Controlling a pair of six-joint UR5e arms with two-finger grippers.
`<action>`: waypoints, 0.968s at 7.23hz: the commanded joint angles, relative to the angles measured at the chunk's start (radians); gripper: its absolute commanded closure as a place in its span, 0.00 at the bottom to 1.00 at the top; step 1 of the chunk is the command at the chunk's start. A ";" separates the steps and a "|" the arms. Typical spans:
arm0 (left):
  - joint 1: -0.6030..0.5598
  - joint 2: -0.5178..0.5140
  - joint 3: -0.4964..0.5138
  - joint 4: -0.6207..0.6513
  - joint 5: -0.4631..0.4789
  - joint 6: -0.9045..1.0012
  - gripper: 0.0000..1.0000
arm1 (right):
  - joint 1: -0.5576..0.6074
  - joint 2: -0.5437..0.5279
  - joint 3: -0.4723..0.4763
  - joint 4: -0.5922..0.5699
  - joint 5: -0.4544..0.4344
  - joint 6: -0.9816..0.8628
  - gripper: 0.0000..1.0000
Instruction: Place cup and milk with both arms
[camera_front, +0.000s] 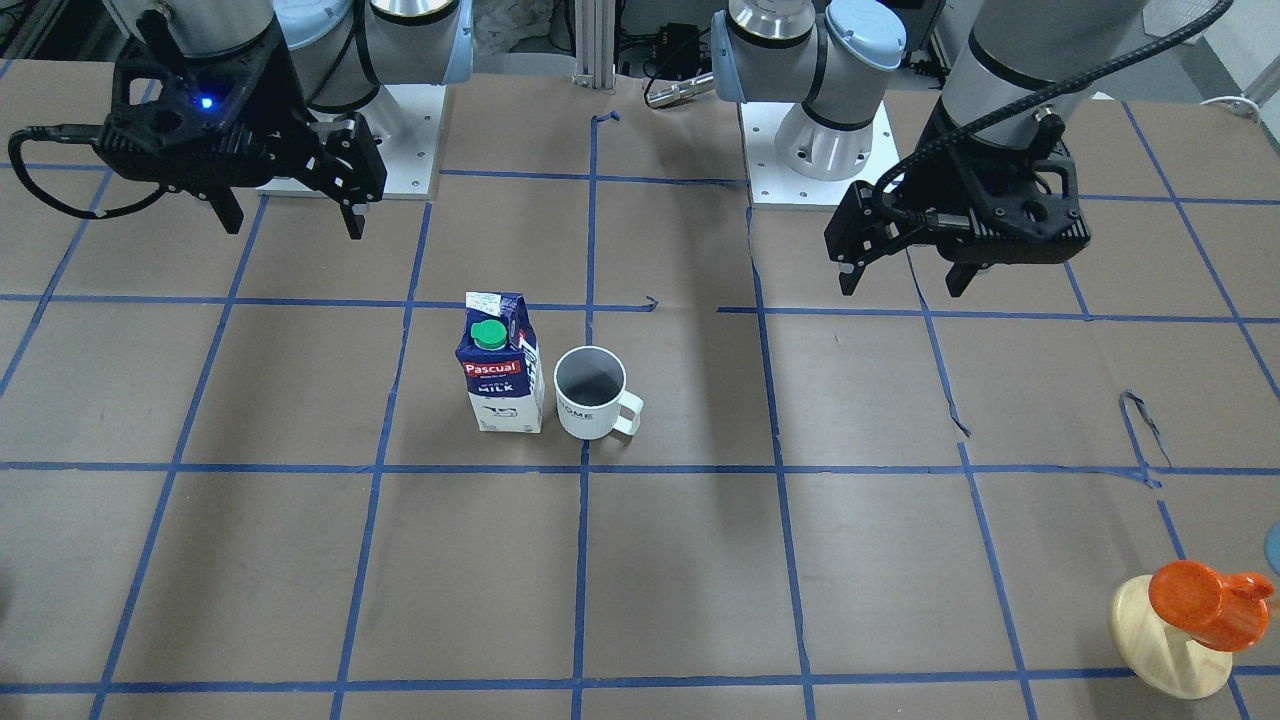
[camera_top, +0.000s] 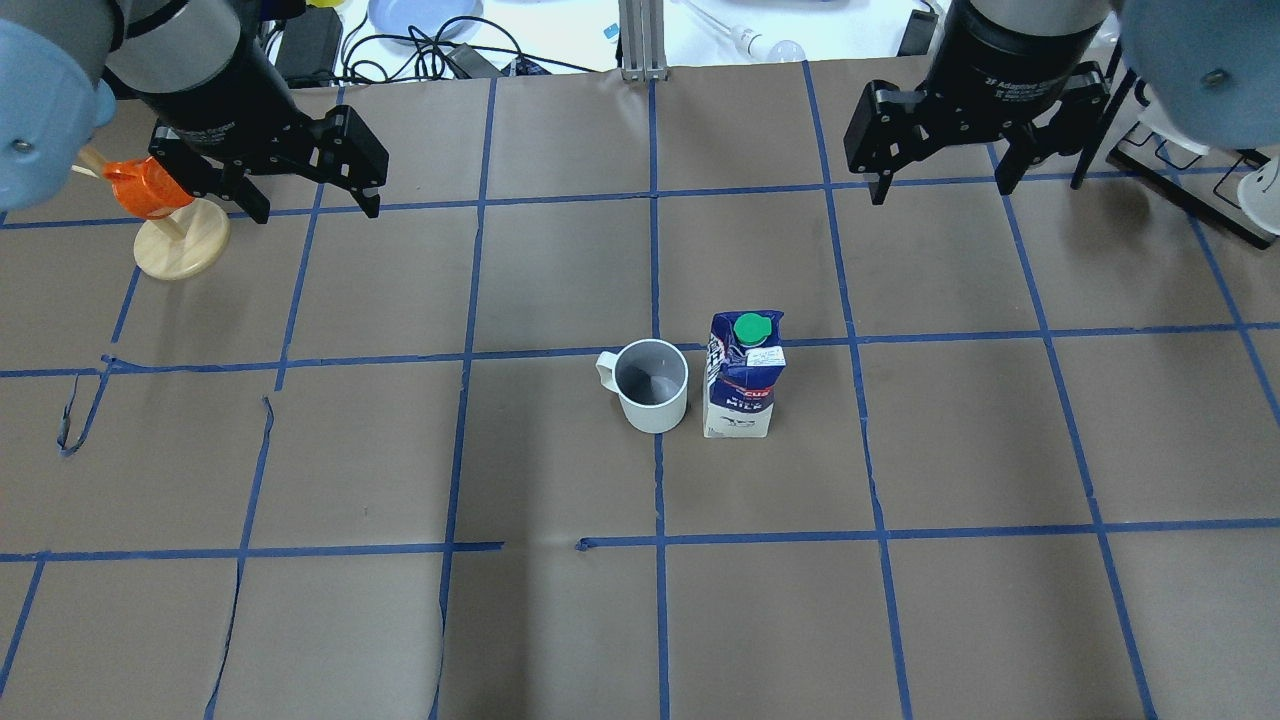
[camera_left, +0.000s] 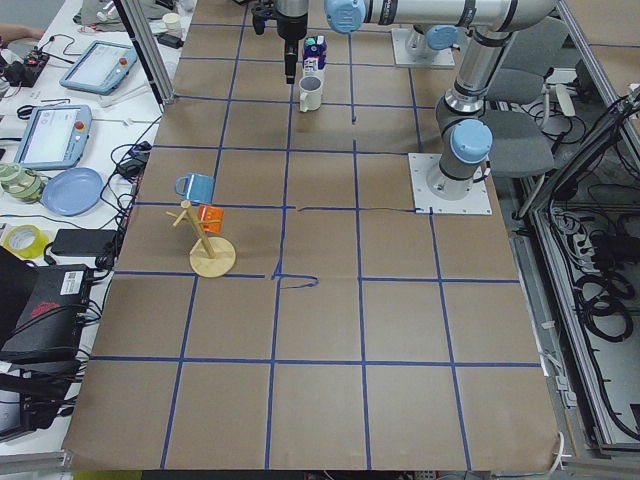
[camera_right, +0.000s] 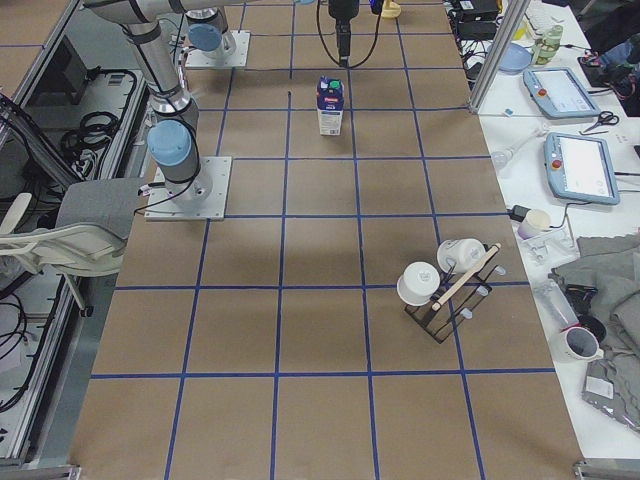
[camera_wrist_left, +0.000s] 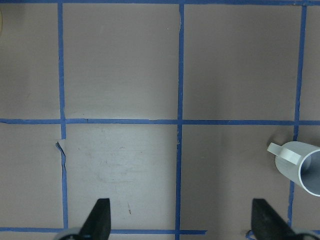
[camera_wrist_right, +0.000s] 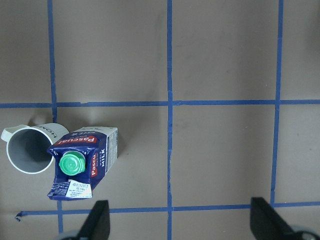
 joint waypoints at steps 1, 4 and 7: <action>-0.001 -0.002 -0.002 -0.002 -0.001 0.000 0.00 | -0.005 -0.002 0.002 -0.004 0.004 0.000 0.00; -0.001 -0.002 -0.010 0.000 -0.001 0.000 0.00 | -0.005 -0.002 0.002 -0.004 0.007 0.001 0.00; -0.001 -0.002 -0.012 0.000 -0.001 0.000 0.00 | -0.005 -0.002 0.002 -0.004 0.007 -0.003 0.00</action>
